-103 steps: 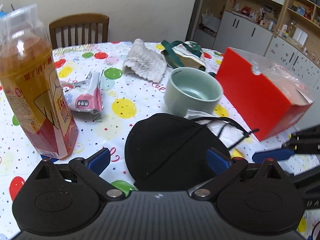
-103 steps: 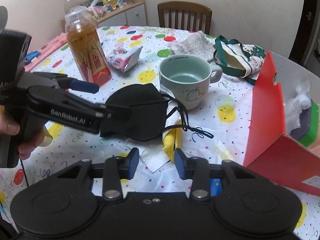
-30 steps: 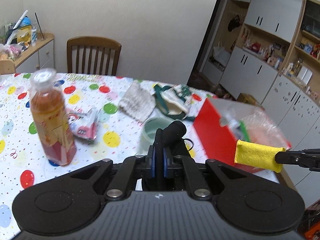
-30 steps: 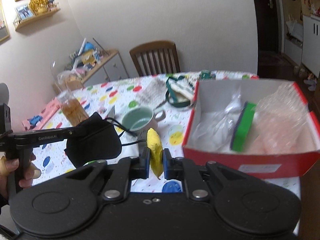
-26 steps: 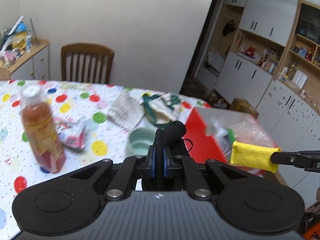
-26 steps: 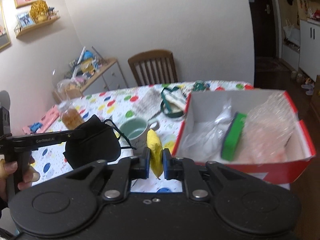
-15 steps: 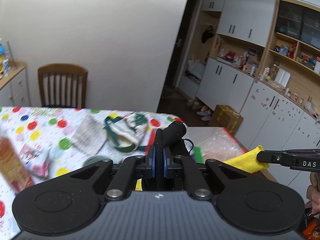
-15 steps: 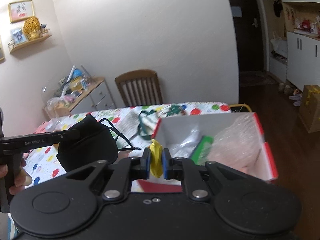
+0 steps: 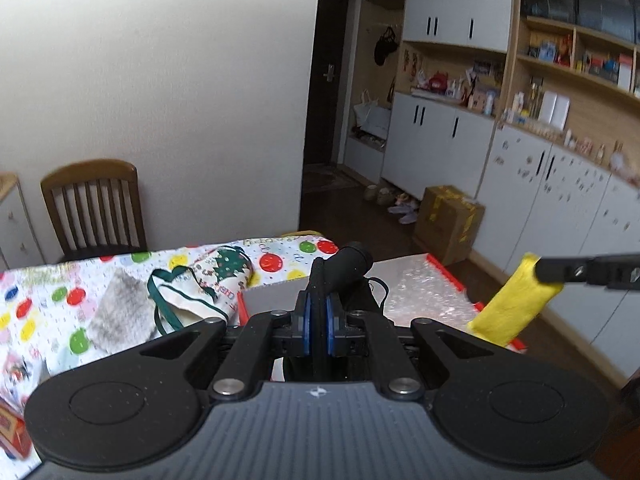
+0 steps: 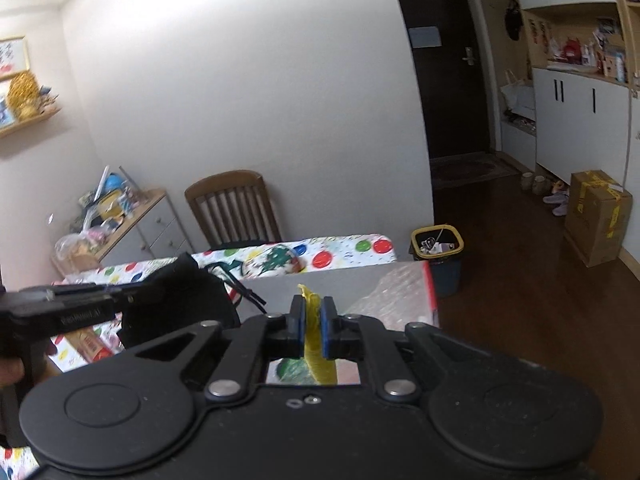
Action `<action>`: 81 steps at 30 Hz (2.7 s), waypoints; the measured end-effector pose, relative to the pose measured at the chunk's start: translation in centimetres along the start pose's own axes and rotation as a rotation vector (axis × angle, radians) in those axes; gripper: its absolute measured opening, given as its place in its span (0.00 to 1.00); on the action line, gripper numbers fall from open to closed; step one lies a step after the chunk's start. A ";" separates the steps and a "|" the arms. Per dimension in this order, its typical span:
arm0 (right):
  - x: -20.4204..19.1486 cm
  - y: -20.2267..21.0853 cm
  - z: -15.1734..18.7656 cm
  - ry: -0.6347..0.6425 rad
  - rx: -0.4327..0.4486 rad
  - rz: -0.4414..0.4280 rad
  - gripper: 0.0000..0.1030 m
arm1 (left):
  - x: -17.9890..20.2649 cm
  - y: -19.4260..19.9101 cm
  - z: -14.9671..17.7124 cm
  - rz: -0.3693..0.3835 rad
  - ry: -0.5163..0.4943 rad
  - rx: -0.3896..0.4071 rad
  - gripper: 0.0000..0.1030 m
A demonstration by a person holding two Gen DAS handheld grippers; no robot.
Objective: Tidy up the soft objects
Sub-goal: 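Carry the mask and yellow sponge over the red shoebox with both tools, then open both tools to drop the mask and sponge into the box, then move the left tool toward the pink snack bag while the right tool approaches the white tissue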
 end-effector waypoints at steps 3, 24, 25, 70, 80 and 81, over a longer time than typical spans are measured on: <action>1.4 -0.8 -0.2 -0.021 -0.014 0.003 0.06 | 0.5 -1.7 0.2 -0.027 -0.019 -0.022 0.07; 5.6 -8.3 3.0 -0.115 -0.206 0.000 0.06 | 2.2 -10.4 3.9 -0.110 -0.081 -0.226 0.07; 5.8 -8.5 3.1 -0.111 -0.215 0.001 0.06 | 2.3 -10.6 4.1 -0.109 -0.085 -0.236 0.07; 3.5 -4.7 3.2 0.125 -0.216 0.014 0.62 | 4.0 -2.3 3.3 -0.059 -0.020 -0.207 0.72; -1.1 -1.8 3.3 0.180 -0.198 -0.091 0.82 | 3.7 3.0 3.3 -0.034 -0.012 -0.144 0.81; -1.7 -1.5 3.3 0.188 -0.194 -0.101 0.84 | 3.5 3.5 3.3 -0.033 -0.009 -0.141 0.81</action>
Point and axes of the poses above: each gripper's, at about its wrist camera, not at the fingertips, and y roughly against the way its jaws point, x to its right, z to its underside, the point moved 1 cm from there along -y, roughly the way its jaws point, and after that the axes turned 6 degrees about x, right-handed, at the moved point
